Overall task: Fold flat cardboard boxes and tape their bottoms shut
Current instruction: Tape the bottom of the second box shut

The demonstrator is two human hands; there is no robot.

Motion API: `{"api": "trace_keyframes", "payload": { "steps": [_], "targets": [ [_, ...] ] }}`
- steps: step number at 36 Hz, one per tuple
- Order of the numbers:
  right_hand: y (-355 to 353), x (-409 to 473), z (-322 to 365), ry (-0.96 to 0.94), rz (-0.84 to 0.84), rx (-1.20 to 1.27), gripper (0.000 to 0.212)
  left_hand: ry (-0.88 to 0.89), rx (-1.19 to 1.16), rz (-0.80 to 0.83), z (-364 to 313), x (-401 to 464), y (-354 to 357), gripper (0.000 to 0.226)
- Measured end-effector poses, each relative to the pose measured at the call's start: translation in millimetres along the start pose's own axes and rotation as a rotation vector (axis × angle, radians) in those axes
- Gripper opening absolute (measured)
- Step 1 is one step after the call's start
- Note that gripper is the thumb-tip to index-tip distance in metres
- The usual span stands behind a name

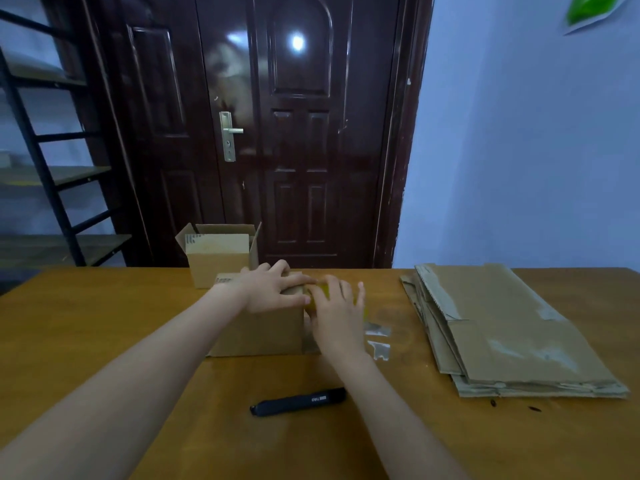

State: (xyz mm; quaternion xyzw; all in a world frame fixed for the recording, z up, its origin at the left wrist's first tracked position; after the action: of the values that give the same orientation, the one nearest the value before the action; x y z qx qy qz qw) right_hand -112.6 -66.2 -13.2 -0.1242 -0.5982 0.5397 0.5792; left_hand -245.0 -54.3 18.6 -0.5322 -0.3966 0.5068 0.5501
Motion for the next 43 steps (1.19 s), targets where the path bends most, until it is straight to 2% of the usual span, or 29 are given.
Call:
{"api": "trace_keyframes", "payload": {
  "steps": [4,8,10,13,17,27,34,43],
  "targets": [
    [-6,5,-9,-0.057,0.045,0.044,0.041,0.010,-0.027,-0.031,3,-2,2,0.053],
    [-11,14,-16,-0.006,0.203,0.111,0.047,0.015,-0.027,-0.023,5,-1,3,0.067],
    [-13,20,-16,0.013,0.273,0.120,0.048,0.010,-0.030,-0.031,5,0,4,0.062],
    [-9,28,-14,0.041,0.376,0.090,0.049,0.012,-0.042,-0.036,6,0,5,0.064],
    [-1,33,-13,0.056,0.470,-0.019,0.060,0.010,-0.054,-0.050,5,-2,4,0.059],
    [-2,25,-7,-0.017,0.185,-0.203,0.045,0.003,-0.042,-0.066,4,-1,3,0.059],
    [-2,25,-11,-0.061,0.160,-0.103,0.043,0.007,-0.061,-0.083,4,-3,3,0.061],
    [1,26,-23,-0.064,0.041,0.182,0.038,0.007,-0.078,-0.089,4,-5,2,0.064]
  ]
}}
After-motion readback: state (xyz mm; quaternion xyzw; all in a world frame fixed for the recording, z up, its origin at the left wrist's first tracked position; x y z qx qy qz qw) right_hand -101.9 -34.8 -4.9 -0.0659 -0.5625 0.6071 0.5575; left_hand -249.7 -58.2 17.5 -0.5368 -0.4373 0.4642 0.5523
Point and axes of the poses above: each hand's wrist, its own x-axis towards the middle knuckle, its own y-axis out of the palm, z = x × y, the point moved 5 cm from there along x, towards the middle knuckle, and after that the axes turned 4 degrees about x, right-handed, at the moved point
